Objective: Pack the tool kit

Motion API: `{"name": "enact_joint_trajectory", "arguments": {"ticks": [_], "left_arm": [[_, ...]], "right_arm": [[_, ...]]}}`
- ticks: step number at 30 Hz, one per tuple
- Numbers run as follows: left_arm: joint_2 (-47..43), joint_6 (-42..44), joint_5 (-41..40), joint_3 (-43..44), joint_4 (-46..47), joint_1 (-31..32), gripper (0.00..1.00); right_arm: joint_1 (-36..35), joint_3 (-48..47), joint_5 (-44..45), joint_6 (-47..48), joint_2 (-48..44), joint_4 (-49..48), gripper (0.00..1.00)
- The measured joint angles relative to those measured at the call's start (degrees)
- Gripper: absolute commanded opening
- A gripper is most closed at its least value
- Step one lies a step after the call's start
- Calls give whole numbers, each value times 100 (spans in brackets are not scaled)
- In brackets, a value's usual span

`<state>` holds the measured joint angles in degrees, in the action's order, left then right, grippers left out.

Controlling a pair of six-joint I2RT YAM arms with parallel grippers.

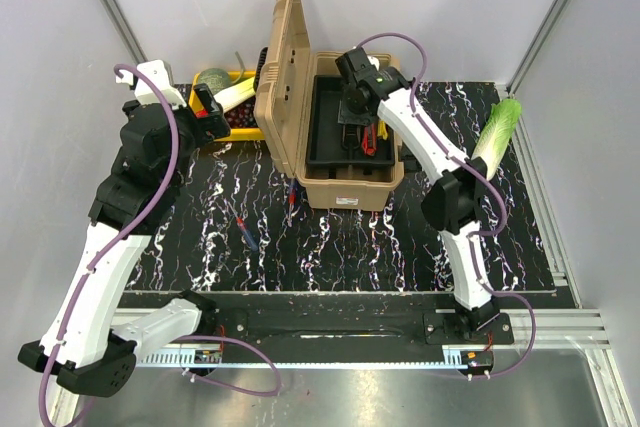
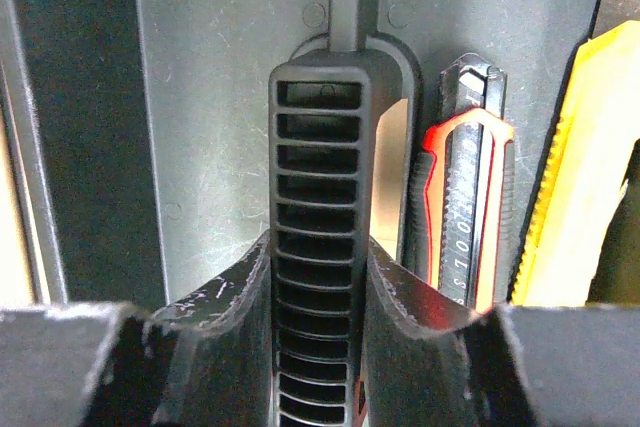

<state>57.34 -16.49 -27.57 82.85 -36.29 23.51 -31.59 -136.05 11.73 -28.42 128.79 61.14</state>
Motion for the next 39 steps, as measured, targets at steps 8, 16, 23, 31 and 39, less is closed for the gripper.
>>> {"name": "enact_joint_trajectory", "arguments": {"ticks": [8, 16, 23, 31, 39], "left_arm": [[13, 0, 0, 0, 0, 0, 99], [68, 0, 0, 0, -2, 0, 99], [94, 2, 0, 2, -2, 0, 99], [129, 4, -2, 2, -4, 0, 99], [146, 4, -2, 4, -4, 0, 99]], "right_arm": [[0, 282, -146, -28, -422, -168, 0], [4, 474, -289, -149, -411, -278, 0], [26, 693, -284, -157, -404, -350, 0], [52, 944, -313, -155, -282, -501, 0], [63, 1095, -343, -162, -267, -734, 0]]}}
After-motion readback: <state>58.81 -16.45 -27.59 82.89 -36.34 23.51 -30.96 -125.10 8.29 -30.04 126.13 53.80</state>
